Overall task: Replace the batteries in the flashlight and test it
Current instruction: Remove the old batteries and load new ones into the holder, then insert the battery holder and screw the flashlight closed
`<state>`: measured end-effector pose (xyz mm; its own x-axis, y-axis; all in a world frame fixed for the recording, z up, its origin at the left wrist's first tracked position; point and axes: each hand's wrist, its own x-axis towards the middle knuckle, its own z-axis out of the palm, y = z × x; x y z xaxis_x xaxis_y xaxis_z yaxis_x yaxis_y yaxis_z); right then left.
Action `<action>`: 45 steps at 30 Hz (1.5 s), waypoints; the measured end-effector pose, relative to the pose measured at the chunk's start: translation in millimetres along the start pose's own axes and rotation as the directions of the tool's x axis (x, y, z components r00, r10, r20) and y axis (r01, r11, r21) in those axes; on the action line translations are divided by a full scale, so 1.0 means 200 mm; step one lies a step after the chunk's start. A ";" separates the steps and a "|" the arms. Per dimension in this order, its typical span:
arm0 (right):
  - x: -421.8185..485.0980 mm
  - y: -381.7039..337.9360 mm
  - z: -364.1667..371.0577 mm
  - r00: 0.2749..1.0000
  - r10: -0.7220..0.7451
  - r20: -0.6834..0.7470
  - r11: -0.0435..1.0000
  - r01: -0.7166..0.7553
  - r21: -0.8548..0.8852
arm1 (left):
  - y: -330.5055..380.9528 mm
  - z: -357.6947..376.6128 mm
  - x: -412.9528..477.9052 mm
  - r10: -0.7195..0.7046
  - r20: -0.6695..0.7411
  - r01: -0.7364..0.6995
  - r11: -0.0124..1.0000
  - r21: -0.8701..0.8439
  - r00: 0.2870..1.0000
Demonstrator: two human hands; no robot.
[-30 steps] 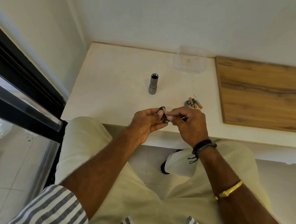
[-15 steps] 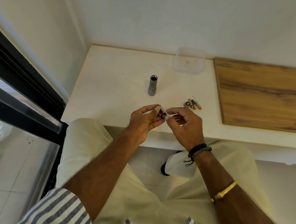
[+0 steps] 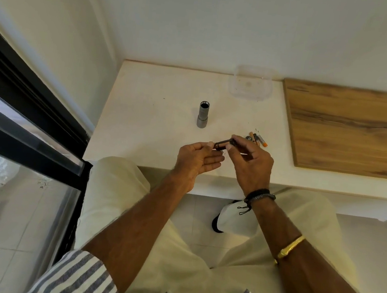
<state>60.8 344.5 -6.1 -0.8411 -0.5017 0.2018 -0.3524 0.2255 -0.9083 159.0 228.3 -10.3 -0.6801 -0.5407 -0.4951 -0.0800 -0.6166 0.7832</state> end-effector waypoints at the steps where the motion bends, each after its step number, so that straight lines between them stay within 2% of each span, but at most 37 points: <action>1: 0.01 0.00 0.00 0.999 0.041 -0.024 0.997 -0.040 0.060 | 0.00 0.00 0.00 0.021 -0.015 -0.021 1.000 0.022 1.000; 5: 0.06 0.02 -0.01 0.983 0.167 -0.070 0.951 -0.142 0.274 | 0.03 -0.01 0.06 0.187 -0.174 -0.162 0.975 0.151 0.967; 8: 0.09 0.02 0.00 0.974 0.218 -0.059 0.911 -0.181 0.371 | 0.09 -0.03 0.13 0.359 -0.343 -0.214 0.894 0.393 0.868; 10: 0.11 0.02 0.00 0.967 0.247 -0.053 0.879 -0.201 0.432 | 0.14 -0.03 0.18 0.437 -0.376 -0.220 0.839 0.498 0.817; 12: 0.12 0.03 0.00 0.963 0.266 -0.044 0.851 -0.213 0.480 | 0.18 -0.02 0.23 0.449 -0.342 -0.224 0.817 0.531 0.825; 17: 0.15 0.04 0.00 0.945 0.323 -0.045 0.792 -0.244 0.559 | 0.26 0.00 0.35 0.388 -0.215 -0.183 0.765 0.617 0.896; 27: 0.17 0.02 -0.01 0.942 0.332 -0.051 0.772 -0.240 0.588 | 0.22 0.00 0.35 0.446 -0.080 -0.271 0.666 0.695 0.891; 35: 0.14 -0.01 -0.04 0.935 0.354 -0.004 0.709 -0.266 0.653 | 0.10 -0.10 0.08 0.513 0.228 -0.433 0.327 0.840 0.828; 41: 0.08 -0.02 -0.06 0.957 0.290 0.015 0.768 -0.242 0.593 | 0.04 -0.10 0.04 0.461 0.332 -0.435 0.134 0.891 0.823; 45: 0.05 -0.02 -0.05 0.970 0.245 0.011 0.836 -0.216 0.505 | 0.03 -0.11 0.03 0.469 0.393 -0.464 0.042 0.885 0.791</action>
<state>49.5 347.8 3.2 -0.8975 -0.4400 -0.0305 0.0946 -0.1244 -0.9877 170.3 208.6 -16.8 -0.8618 -0.4920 0.1237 -0.3322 0.7316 0.5953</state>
